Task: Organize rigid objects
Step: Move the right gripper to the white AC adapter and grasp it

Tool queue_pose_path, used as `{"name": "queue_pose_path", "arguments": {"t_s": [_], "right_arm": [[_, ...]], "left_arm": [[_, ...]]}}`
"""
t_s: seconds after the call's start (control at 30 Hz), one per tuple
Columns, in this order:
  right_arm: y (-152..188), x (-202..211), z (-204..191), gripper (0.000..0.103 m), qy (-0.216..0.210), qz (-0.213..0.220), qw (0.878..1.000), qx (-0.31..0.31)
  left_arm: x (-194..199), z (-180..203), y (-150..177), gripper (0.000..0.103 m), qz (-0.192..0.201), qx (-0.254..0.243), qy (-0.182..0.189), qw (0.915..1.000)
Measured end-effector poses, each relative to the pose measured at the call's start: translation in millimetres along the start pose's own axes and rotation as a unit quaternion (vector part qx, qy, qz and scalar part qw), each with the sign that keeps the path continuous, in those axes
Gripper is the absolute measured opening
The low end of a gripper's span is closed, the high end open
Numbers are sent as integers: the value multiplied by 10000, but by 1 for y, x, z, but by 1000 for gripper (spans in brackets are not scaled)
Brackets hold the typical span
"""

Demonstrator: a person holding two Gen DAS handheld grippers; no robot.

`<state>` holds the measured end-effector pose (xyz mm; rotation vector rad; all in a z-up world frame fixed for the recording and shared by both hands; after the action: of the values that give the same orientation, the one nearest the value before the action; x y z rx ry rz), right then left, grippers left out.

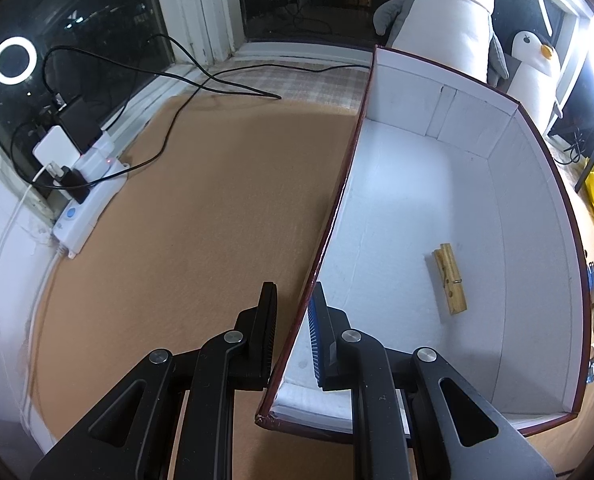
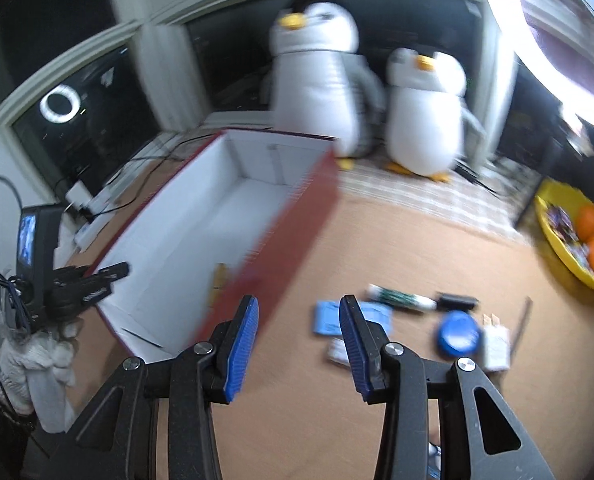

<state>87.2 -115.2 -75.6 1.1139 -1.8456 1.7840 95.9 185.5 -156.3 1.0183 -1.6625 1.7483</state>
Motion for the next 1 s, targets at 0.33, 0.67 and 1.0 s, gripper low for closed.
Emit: {"name": "queue_pose_path", "arguments": {"t_s": [0.33,0.67,1.0], "right_arm": [[31,21,123,42,788,-82,9922,-961],[49,-20,170,42,948,-520,9891,-1002],[54,-65,183,41,850,-983,9885,-768]], "left_arm": [[-3,5,-1,18,-107,-127,-91,9998],[-7,11,-4,22,-244,-258,-234,9991],[-6,15,-3,22,-290,-279,-356,9986]]}}
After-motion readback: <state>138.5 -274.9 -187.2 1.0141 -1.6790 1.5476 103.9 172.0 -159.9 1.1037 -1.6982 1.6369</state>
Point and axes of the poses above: each gripper's, at about its wrist camera, not at the fingertips, and x roughly against the way its jaws point, z to its right, y to its underside, the point moved 3 cm from there along -x, roughly the way its jaws point, and after that the axes turned 7 degrees about z, right-handed, at the moved point
